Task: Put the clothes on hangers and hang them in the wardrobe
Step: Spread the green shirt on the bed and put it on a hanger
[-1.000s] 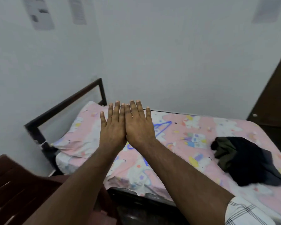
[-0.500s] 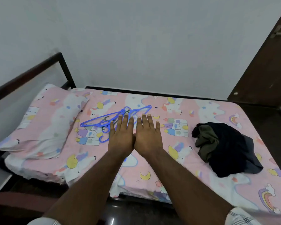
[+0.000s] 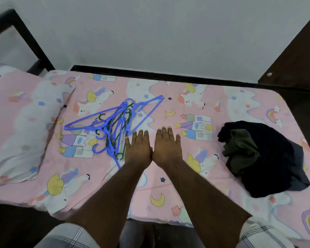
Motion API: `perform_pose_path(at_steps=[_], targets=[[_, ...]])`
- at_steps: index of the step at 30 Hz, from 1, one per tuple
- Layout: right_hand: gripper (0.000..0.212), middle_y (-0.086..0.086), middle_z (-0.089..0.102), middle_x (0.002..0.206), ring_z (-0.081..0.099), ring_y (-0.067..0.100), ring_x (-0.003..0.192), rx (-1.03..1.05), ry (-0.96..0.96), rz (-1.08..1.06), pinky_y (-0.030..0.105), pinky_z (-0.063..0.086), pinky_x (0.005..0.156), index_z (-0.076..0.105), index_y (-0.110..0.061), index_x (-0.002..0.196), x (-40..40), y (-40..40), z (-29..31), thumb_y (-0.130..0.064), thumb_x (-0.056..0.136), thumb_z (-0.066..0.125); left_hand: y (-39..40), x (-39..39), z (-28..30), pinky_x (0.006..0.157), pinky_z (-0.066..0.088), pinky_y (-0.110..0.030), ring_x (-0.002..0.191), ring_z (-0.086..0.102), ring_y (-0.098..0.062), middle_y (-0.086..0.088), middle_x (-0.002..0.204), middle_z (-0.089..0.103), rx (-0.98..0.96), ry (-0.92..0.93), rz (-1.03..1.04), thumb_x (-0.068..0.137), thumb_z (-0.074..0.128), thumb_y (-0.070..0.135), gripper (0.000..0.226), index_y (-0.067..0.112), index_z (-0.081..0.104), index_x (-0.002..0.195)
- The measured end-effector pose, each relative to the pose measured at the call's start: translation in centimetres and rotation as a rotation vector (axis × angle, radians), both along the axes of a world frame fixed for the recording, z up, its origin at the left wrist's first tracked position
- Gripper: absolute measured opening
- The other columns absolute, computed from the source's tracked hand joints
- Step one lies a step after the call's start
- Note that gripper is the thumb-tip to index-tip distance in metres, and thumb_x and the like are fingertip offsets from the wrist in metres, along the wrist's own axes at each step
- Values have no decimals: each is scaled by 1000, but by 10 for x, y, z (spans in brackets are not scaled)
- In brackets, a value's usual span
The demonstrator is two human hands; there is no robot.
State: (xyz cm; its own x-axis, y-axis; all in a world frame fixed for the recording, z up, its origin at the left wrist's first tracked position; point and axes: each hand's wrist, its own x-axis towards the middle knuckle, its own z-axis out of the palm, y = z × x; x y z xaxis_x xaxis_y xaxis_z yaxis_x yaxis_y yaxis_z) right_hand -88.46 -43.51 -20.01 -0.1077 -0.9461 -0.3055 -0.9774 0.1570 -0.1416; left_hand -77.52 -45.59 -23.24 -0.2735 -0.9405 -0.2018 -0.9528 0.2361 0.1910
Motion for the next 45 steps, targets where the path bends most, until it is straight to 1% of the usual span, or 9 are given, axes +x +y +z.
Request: perform_pose_path(at_steps=[11,16,21,29,32,34,39,43,45], targets=[[80,9,3,168,-4,27,155,146,-85,-5,53,5,123,6,-10,160,21,-136,-116,-48,101,46,-141,20,-124,118,31,-48,151,21,-32,-14,163,24,211,-16,95,98,55,31,75,7,16,158],[77,10,4,168,-4,27,155,173,-133,-7,53,4,123,7,-9,159,26,-180,-162,-41,101,47,-192,23,-174,116,35,-46,150,23,-33,-16,163,22,244,-15,167,97,57,26,77,8,13,158],[72,11,8,168,-1,28,155,190,-180,1,53,6,123,11,-9,159,25,-199,-195,-26,99,47,-230,17,-211,113,35,-49,147,28,-35,-18,163,19,219,-87,193,96,59,40,84,11,10,158],[76,8,8,168,-2,26,155,271,-257,-62,52,6,123,10,-9,159,3,-207,-217,-16,94,49,-247,2,-233,109,36,-52,139,36,-38,-21,153,32,186,-186,302,92,66,25,94,14,1,159],[76,8,11,167,0,26,155,275,-279,-95,52,7,123,13,-8,158,-6,-206,-215,-14,92,50,-248,-7,-225,110,37,-52,140,34,-39,-22,152,29,205,-81,373,86,74,30,100,11,7,158],[76,9,13,167,2,26,155,264,-298,-120,51,7,123,14,-8,158,-13,-206,-211,-14,91,50,-248,-16,-218,110,38,-48,137,37,-39,-22,150,24,239,90,413,84,75,20,100,8,9,158],[71,8,16,166,6,26,155,215,-275,-211,51,11,124,16,-11,158,-43,-197,-195,-21,95,48,-232,-49,-207,90,54,-50,103,56,-38,-16,132,32,271,382,247,75,67,2,95,8,18,157],[71,9,18,166,10,26,154,220,-207,-261,49,16,123,17,-9,158,-84,-178,-183,-24,97,49,-229,-79,-202,100,47,-52,124,48,-41,-16,142,35,233,316,65,78,63,3,93,12,19,159],[71,9,21,164,12,26,153,193,-164,-299,49,18,122,19,-8,156,-106,-165,-179,-23,94,50,-229,-91,-202,111,33,-57,144,27,-43,-15,158,24,177,165,16,80,67,12,100,17,9,161]])
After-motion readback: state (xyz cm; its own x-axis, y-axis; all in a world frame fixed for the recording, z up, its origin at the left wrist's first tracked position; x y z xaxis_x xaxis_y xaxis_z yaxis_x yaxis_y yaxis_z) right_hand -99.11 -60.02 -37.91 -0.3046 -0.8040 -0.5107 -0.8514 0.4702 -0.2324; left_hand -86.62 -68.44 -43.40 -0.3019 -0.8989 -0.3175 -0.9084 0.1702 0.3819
